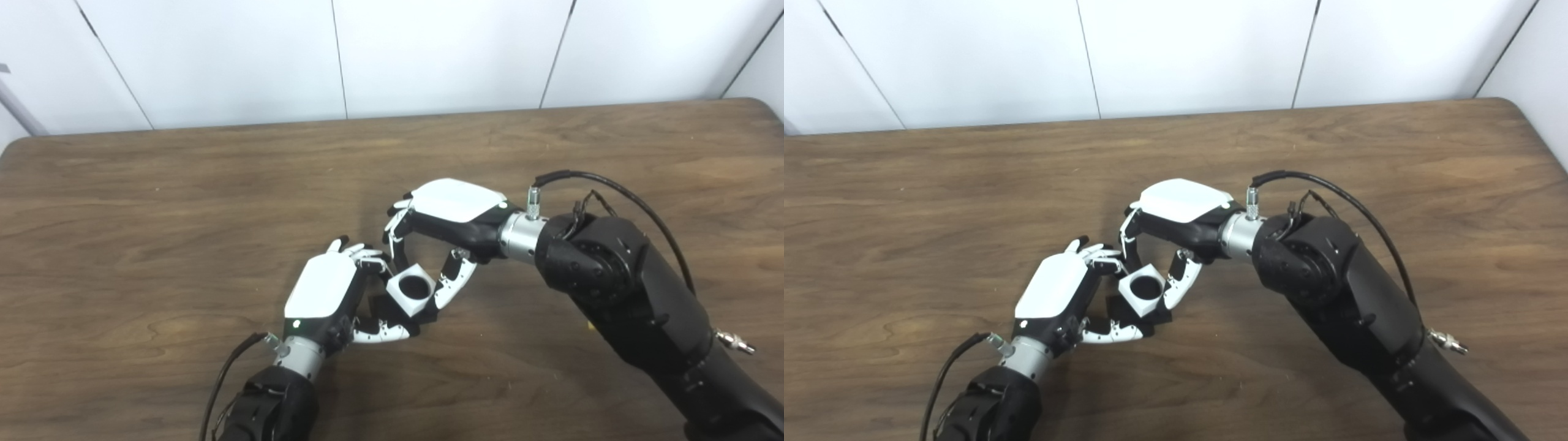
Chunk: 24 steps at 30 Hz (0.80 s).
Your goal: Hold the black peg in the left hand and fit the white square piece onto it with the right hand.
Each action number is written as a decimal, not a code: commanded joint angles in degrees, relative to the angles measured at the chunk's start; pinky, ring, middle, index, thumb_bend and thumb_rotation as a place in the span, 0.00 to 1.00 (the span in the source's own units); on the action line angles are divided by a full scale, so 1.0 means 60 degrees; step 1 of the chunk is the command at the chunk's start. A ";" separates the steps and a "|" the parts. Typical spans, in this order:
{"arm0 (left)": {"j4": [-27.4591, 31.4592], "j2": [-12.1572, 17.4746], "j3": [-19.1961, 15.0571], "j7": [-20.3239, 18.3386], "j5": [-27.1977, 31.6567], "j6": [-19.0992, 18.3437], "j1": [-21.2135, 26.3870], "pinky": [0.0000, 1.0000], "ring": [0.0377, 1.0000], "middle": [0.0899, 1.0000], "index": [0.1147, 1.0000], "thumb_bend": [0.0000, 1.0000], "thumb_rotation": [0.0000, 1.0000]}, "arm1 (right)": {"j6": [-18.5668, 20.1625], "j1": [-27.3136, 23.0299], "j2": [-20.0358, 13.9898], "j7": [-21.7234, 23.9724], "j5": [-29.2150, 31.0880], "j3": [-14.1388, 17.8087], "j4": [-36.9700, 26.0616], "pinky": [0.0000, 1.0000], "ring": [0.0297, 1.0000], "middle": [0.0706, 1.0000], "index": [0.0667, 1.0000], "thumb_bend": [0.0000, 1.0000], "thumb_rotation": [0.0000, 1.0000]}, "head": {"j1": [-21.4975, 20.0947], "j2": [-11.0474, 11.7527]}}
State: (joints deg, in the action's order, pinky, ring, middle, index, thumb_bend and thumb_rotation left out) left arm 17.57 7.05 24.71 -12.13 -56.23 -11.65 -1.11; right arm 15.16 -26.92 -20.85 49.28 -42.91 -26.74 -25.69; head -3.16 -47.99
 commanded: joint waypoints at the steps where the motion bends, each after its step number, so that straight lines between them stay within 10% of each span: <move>1: -0.0063 -0.0022 0.0104 -0.0253 -0.0045 -0.0093 -0.0095 1.00 0.87 0.76 0.42 0.52 0.06 | -0.0119 -0.0266 0.0016 -0.0221 0.0008 0.0187 -0.0097 0.96 0.91 0.76 0.45 0.53 0.15 | -0.0033 -0.0031; 4: -0.0048 -0.0014 0.0085 -0.0280 0.0009 -0.0106 -0.0079 1.00 0.87 0.76 0.42 0.52 0.06 | -0.0095 -0.0266 -0.0002 -0.0195 0.0006 0.0193 -0.0070 0.96 0.91 0.77 0.45 0.52 0.15 | -0.0033 -0.0031; 6: -0.0039 -0.0007 0.0087 -0.0276 0.0035 -0.0109 -0.0079 1.00 0.87 0.76 0.42 0.52 0.06 | -0.0080 -0.0258 -0.0016 -0.0174 -0.0003 0.0195 -0.0079 0.95 0.91 0.77 0.53 0.86 0.24 | -0.0033 -0.0031; 8: -0.0028 -0.0003 0.0093 -0.0269 0.0037 -0.0107 -0.0077 1.00 0.87 0.76 0.42 0.52 0.06 | -0.0102 -0.0246 -0.0044 -0.0187 0.0010 0.0211 -0.0073 0.94 0.91 0.77 0.56 0.96 0.25 | -0.0033 -0.0031; 24: -0.0066 0.0000 0.0127 -0.0286 -0.0016 -0.0174 0.0006 1.00 0.87 0.75 0.42 0.52 0.06 | -0.0250 -0.0264 -0.0303 -0.0237 0.0070 0.0486 -0.0068 0.93 0.90 0.78 0.57 1.00 0.24 | -0.0039 -0.0086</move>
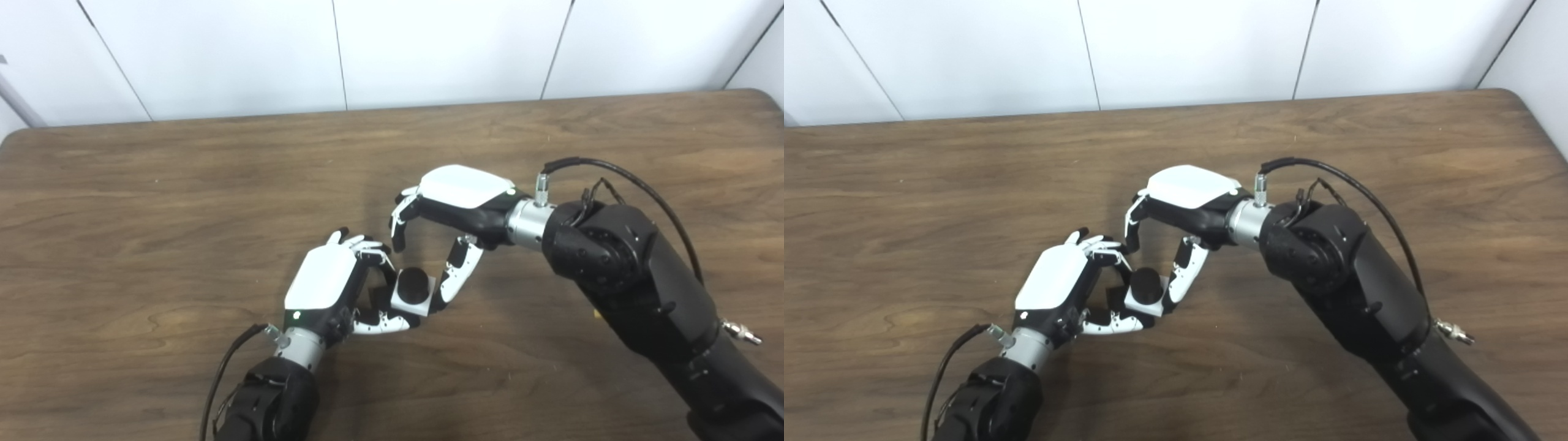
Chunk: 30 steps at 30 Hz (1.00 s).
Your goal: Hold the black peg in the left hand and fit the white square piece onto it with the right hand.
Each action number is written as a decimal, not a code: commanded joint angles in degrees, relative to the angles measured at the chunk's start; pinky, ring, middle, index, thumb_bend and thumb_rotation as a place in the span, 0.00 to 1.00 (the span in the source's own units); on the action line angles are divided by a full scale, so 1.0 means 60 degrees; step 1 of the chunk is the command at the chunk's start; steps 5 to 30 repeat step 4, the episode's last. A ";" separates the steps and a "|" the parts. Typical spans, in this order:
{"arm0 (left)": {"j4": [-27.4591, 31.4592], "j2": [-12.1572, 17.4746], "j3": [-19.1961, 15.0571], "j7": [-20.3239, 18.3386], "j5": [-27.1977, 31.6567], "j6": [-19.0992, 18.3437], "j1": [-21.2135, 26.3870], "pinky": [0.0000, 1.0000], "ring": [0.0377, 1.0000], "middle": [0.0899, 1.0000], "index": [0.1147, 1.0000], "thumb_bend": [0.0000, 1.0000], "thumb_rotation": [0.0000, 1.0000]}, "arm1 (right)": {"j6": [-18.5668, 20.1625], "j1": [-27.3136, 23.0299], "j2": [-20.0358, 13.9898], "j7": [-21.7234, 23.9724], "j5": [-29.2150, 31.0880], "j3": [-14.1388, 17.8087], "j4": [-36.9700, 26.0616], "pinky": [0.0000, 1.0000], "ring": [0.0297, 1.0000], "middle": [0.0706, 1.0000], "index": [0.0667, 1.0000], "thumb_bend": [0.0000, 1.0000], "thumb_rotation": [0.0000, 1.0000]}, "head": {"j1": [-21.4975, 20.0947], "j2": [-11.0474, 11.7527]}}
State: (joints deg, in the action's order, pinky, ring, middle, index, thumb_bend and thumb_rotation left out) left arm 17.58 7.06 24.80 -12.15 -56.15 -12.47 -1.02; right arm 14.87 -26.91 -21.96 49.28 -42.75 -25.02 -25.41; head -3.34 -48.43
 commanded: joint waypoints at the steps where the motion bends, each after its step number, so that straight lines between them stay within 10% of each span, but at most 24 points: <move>1: -0.0069 -0.0004 0.0109 -0.0290 -0.0021 -0.0043 -0.0004 1.00 0.87 0.76 0.42 0.52 0.06 | -0.0163 -0.0259 -0.0139 -0.0227 0.0074 0.0253 -0.0139 0.93 0.90 0.77 0.57 1.00 0.24 | -0.0001 -0.0011; 30: -0.0063 -0.0011 0.0091 -0.0285 0.0021 -0.0047 -0.0001 1.00 0.87 0.76 0.42 0.52 0.06 | -0.0069 -0.0260 -0.0283 -0.0143 0.0257 0.0457 -0.0229 0.92 0.91 0.78 0.57 1.00 0.24 | -0.0001 -0.0011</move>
